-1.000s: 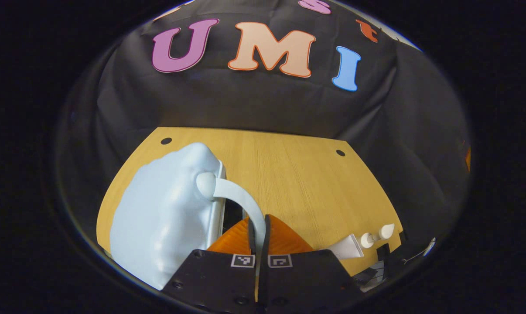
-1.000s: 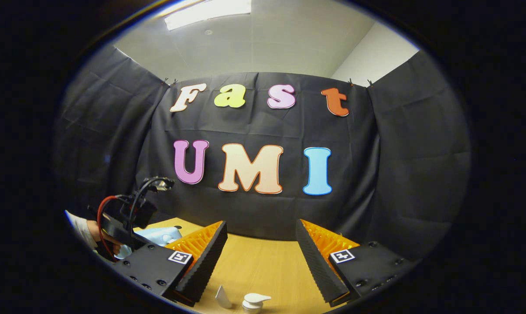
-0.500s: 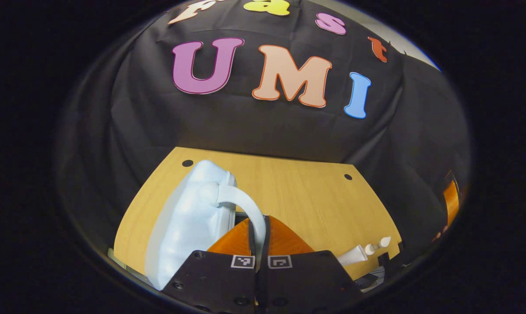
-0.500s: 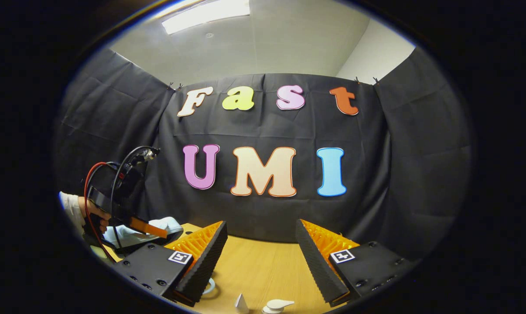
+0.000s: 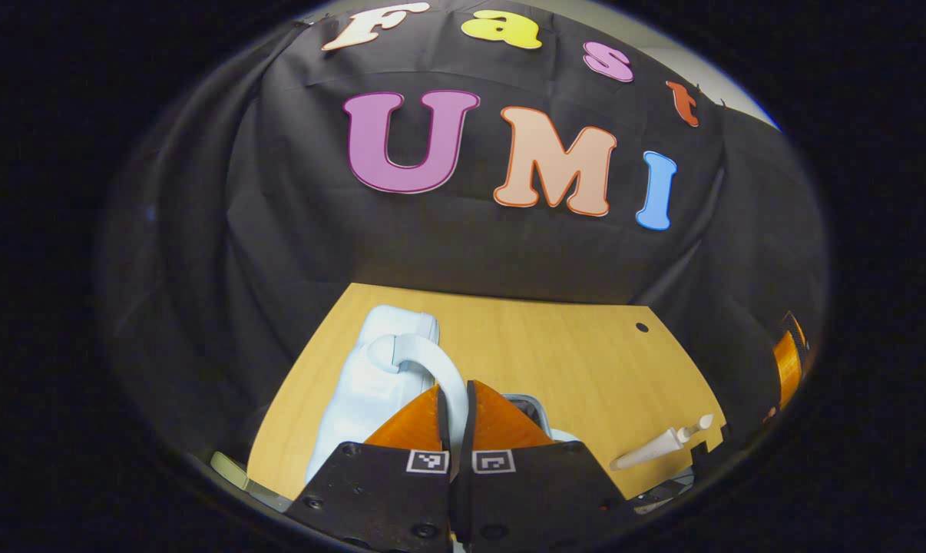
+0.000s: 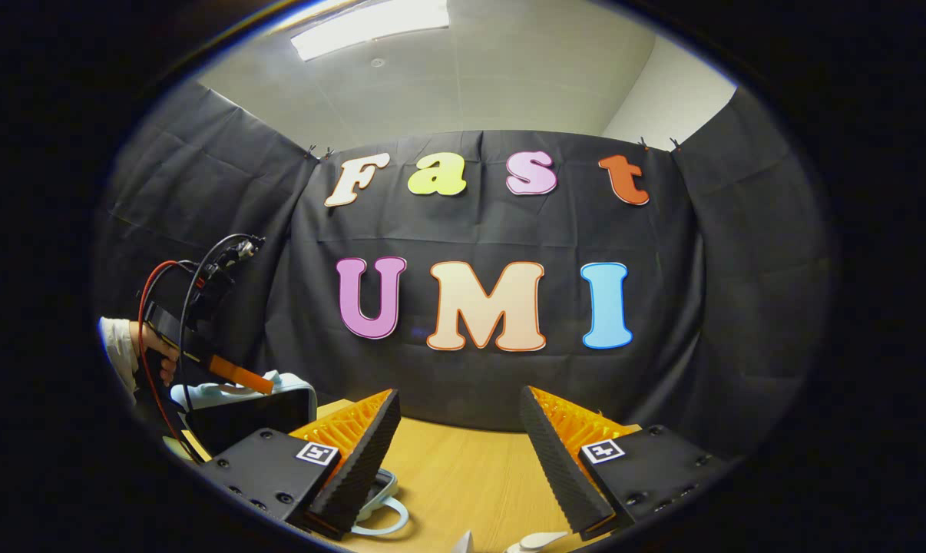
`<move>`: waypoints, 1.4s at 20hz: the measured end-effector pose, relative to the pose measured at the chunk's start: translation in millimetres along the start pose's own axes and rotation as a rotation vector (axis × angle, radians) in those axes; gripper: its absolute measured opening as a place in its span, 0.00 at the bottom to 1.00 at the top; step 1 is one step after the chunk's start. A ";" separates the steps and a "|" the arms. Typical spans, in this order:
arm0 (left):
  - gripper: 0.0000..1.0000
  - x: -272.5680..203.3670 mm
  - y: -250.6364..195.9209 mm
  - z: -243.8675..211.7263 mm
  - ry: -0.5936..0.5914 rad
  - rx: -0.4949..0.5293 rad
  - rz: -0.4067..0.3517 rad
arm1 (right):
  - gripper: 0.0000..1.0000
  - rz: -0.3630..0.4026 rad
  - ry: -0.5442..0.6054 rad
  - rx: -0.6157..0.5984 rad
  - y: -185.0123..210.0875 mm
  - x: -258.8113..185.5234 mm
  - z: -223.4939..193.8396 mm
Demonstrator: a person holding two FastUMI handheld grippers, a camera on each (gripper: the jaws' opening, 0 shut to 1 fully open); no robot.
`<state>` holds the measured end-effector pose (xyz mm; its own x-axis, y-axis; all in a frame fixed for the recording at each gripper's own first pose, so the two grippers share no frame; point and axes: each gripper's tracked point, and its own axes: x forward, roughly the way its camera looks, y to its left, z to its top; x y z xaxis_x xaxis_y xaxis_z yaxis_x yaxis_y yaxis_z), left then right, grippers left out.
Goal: First open the suitcase, pack the skin care products into it, and then close the suitcase.
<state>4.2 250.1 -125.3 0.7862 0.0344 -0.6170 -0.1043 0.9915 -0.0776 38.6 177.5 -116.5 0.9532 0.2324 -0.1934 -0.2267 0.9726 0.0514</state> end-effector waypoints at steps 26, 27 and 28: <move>0.00 42.5 297.0 -94.5 0.174 -0.181 0.325 | 1.00 -0.028 0.119 0.043 49.0 25.8 -25.1; 0.00 46.1 300.6 -101.3 0.184 -0.179 0.330 | 0.99 -0.032 0.124 0.043 47.9 26.3 -26.6; 0.00 48.0 308.1 -104.9 0.184 -0.170 0.360 | 0.99 -0.035 0.132 0.043 47.5 26.5 -29.6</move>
<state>-54.0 544.0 -260.9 0.5611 0.3363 -0.7564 -0.4629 0.8850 0.0501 47.2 230.0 -148.2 0.9252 0.1998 -0.3226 -0.1824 0.9797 0.0835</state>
